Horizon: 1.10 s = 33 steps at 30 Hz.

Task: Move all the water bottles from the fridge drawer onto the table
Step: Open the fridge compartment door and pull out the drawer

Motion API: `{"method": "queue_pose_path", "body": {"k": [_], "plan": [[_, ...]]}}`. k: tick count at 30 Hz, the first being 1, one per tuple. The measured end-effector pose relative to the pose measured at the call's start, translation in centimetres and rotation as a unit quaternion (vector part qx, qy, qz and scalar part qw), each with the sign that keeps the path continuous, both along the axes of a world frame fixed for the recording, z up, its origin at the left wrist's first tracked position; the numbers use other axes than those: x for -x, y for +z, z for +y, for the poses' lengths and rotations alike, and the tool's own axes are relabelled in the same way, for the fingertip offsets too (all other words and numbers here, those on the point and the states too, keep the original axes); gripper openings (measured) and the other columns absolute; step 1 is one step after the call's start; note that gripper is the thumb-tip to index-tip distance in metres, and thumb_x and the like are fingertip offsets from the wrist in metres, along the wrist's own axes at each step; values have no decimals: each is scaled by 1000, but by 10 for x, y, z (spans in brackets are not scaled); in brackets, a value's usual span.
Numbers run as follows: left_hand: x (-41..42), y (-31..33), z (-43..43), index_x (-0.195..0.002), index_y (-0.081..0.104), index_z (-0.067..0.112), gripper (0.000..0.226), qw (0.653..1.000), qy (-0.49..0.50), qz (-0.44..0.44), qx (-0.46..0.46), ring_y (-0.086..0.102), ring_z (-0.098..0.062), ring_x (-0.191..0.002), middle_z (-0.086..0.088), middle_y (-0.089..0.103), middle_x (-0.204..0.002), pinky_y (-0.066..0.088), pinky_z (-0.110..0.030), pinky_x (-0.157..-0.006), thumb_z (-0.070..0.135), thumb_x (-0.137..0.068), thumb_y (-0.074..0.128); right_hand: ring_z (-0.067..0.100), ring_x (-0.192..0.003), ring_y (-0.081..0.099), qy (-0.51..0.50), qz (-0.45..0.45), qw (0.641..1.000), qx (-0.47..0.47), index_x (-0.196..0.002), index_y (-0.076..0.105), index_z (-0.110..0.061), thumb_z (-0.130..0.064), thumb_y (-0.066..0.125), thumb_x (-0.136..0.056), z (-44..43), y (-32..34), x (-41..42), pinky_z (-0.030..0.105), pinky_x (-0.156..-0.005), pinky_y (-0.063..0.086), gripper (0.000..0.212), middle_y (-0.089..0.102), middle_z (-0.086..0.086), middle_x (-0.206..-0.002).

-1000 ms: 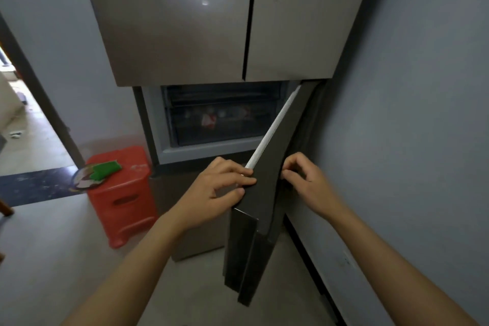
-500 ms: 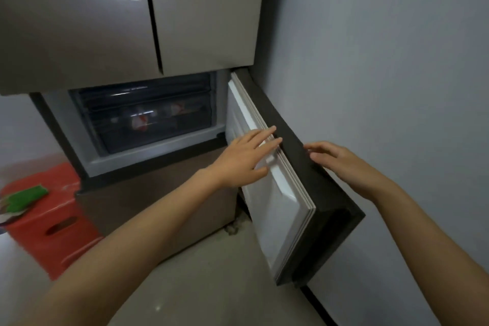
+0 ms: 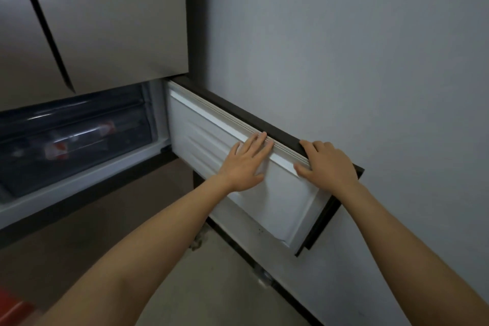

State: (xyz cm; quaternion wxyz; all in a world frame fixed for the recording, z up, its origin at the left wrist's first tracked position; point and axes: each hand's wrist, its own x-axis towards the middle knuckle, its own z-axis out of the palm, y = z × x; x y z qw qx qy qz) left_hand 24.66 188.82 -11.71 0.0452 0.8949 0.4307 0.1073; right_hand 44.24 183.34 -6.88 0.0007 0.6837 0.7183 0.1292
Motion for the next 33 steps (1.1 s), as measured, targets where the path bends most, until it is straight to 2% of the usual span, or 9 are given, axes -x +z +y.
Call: {"method": "queue_pose_path", "body": {"k": [3, 7, 11, 15, 19, 24, 26, 28, 33], "plan": [[7, -18, -3, -146, -12, 24, 76, 998, 54, -14, 37, -18, -23, -141, -4, -20, -154, -4, -41, -115, 32, -94, 43, 28, -106, 49, -7, -30, 999, -9, -141, 26, -19, -49, 37, -92, 14, -3, -21, 37, -81, 41, 58, 50, 10, -125], [40, -34, -7, -146, -10, 21, 75, 990, 131, -41, 45, -15, -23, -142, -5, -16, -155, -2, -38, -114, 31, -94, 42, 31, -116, 45, -45, -68, 996, -26, -146, 18, -19, -46, 30, -96, 31, -14, -42, 38, -91, 36, 58, 43, 14, -133], [79, -35, -10, -148, -6, 20, 73, 973, 213, -77, 35, -10, -25, -143, -6, -10, -156, 4, -39, -114, 28, -93, 43, 42, -122, 39, -72, 10, 993, -98, -142, 32, -9, -32, 43, -95, 45, -30, -50, 50, -99, 31, 53, 42, 28, -134], [110, -46, -16, -148, -1, 20, 73, 954, 283, -90, 37, -6, -26, -143, -5, -5, -157, 9, -43, -114, 30, -93, 45, 40, -134, 22, -129, 72, 985, -93, -142, 28, -6, -23, 40, -96, 57, -33, -44, 50, -110, 13, 51, 27, 28, -145], [127, -59, -29, -148, 2, 18, 73, 932, 342, -102, 55, -2, -28, -143, -5, -1, -157, 14, -45, -113, 30, -92, 47, 43, -135, 25, -73, 96, 983, -136, -138, 36, 0, -19, 45, -92, 61, -47, -29, 54, -111, 10, 51, 30, 32, -143], [146, -68, -48, -148, 10, 14, 69, 865, 433, -222, 122, 4, -31, -142, -9, 8, -156, 16, -46, -112, 23, -92, 50, 45, -123, 44, 77, 37, 992, -91, -120, 55, -4, -19, 36, -79, 65, -78, 10, 59, -99, 34, 47, 48, 31, -130], [159, -73, -55, -147, 15, 11, 66, 830, 470, -264, 142, 9, -33, -141, -11, 16, -154, 15, -43, -112, 21, -92, 50, 47, -120, 47, 123, 40, 989, -74, -118, 57, -3, -13, 56, -74, 69, -94, 28, 59, -95, 38, 44, 49, 32, -128], [177, -81, -59, -145, 22, 8, 61, 798, 503, -294, 154, 16, -34, -139, -15, 24, -151, 15, -39, -112, 19, -92, 50, 49, -116, 50, 141, 62, 987, -36, -114, 60, -1, -6, 75, -60, 72, -108, 49, 59, -92, 41, 56, 52, 33, -124], [229, -102, -62, -142, 29, 8, 55, 689, 572, -405, 187, 31, -36, -133, -17, 34, -146, 28, -46, -110, 19, -92, 50, 47, -102, 59, 186, 81, 978, 36, -107, 65, 1, -6, 69, -57, 83, -132, 110, 57, -79, 49, 50, 59, 33, -113]]}}
